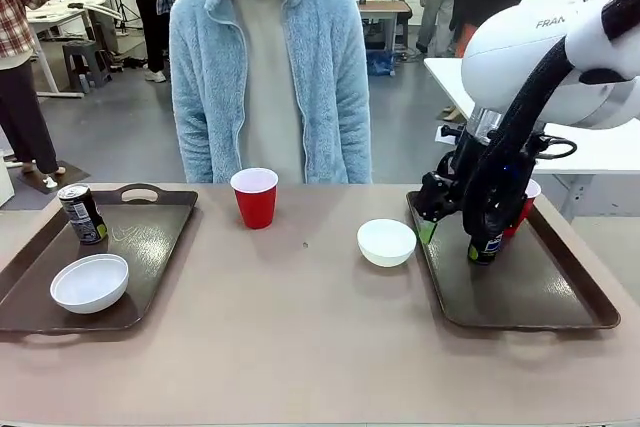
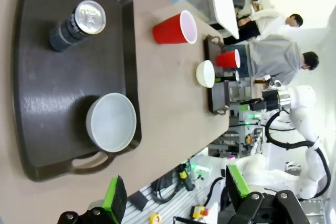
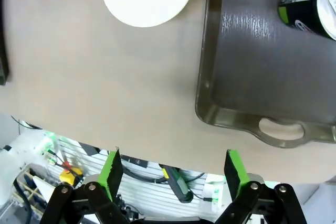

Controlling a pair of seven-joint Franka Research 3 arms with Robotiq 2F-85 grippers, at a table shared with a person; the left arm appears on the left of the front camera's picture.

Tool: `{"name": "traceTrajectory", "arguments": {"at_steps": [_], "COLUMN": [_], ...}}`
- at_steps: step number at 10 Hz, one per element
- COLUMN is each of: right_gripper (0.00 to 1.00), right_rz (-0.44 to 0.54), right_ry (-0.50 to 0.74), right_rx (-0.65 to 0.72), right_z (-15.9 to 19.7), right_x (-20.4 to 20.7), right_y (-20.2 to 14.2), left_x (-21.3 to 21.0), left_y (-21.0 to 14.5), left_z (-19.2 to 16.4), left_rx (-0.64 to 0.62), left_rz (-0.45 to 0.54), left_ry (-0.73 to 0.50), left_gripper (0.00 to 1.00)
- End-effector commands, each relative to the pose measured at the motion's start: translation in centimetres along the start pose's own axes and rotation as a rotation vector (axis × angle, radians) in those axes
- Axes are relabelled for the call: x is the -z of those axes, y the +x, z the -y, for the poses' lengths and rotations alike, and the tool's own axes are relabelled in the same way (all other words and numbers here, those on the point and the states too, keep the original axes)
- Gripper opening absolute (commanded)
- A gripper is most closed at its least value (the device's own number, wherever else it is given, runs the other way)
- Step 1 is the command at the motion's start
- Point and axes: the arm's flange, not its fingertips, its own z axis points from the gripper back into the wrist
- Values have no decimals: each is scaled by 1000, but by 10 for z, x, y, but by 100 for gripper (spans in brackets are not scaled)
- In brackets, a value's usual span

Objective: Prepare tableware on both trays.
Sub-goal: Pick up a Picnic Bowl from the table and place it on a Handle tray.

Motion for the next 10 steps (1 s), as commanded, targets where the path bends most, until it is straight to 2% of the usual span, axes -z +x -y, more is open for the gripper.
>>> {"name": "traceTrajectory", "arguments": {"at_steps": [1, 4, 7, 10], "right_gripper": [100, 100, 100, 100], "right_rz": [-9, 75, 235, 288], "right_ry": [-39, -85, -131, -152], "right_rx": [33, 86, 153, 125], "right_z": [-8, -22, -16, -14], "right_x": [17, 42, 65, 90], "right_y": [28, 79, 120, 134], "left_x": [-1, -1, -1, -1], "left_y": [1, 1, 1, 1], "left_z": [0, 0, 0, 0], "left_rx": [5, 5, 5, 5], "left_rz": [15, 15, 15, 15], "left_ry": [0, 0, 0, 0], "left_gripper": [100, 100, 100, 100]}}
